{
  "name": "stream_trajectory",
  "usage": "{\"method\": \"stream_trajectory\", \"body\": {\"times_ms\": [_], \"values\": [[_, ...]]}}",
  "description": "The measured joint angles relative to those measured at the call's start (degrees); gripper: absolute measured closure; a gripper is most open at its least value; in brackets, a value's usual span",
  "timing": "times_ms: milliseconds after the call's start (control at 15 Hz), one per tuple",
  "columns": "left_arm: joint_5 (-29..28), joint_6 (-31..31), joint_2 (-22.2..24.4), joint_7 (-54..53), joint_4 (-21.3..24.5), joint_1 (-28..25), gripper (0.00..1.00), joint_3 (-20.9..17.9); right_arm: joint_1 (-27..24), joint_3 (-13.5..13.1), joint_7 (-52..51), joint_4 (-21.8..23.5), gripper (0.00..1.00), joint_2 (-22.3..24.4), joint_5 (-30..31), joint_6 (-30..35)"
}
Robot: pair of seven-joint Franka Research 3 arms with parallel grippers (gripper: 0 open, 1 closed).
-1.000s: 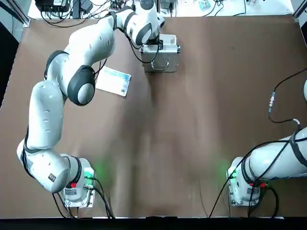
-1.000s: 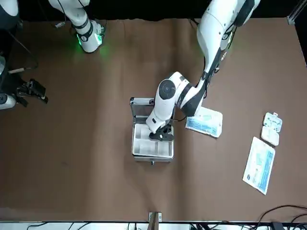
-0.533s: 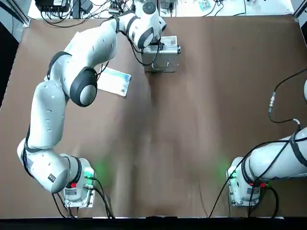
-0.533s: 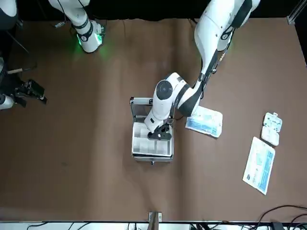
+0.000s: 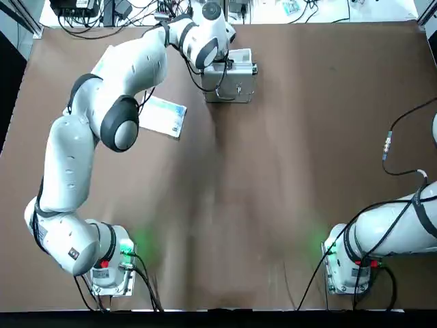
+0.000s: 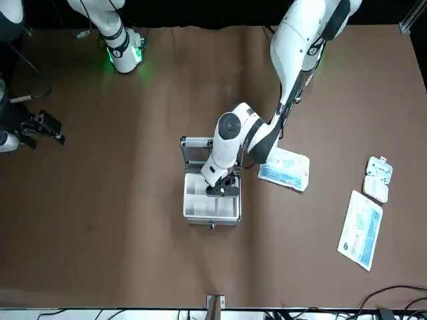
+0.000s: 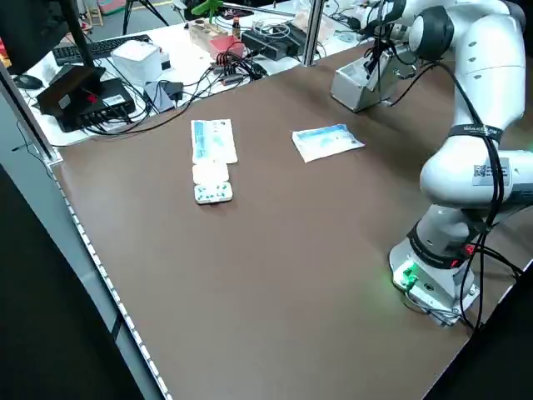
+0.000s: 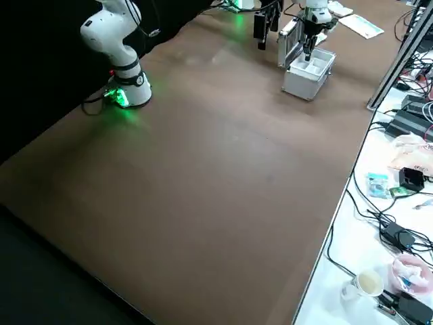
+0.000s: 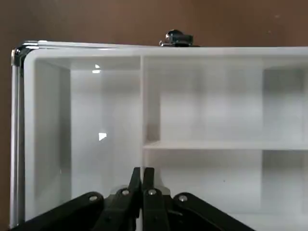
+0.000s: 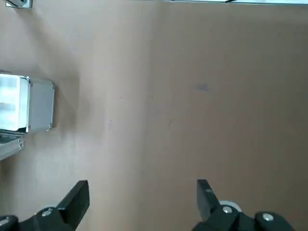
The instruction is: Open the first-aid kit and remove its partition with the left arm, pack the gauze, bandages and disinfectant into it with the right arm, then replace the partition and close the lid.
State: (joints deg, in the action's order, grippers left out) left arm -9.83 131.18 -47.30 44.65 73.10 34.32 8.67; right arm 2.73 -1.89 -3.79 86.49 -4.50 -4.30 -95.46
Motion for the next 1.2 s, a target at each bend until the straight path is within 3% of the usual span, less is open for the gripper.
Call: {"method": "stream_trajectory", "body": {"times_ms": [1200], "values": [[0.0, -2.4, 0.0, -1.1, -0.7, 0.3, 0.96, -0.2, -0.4, -0.4, 0.2, 0.0, 0.02, -1.3, 0.0, -0.9]]}}
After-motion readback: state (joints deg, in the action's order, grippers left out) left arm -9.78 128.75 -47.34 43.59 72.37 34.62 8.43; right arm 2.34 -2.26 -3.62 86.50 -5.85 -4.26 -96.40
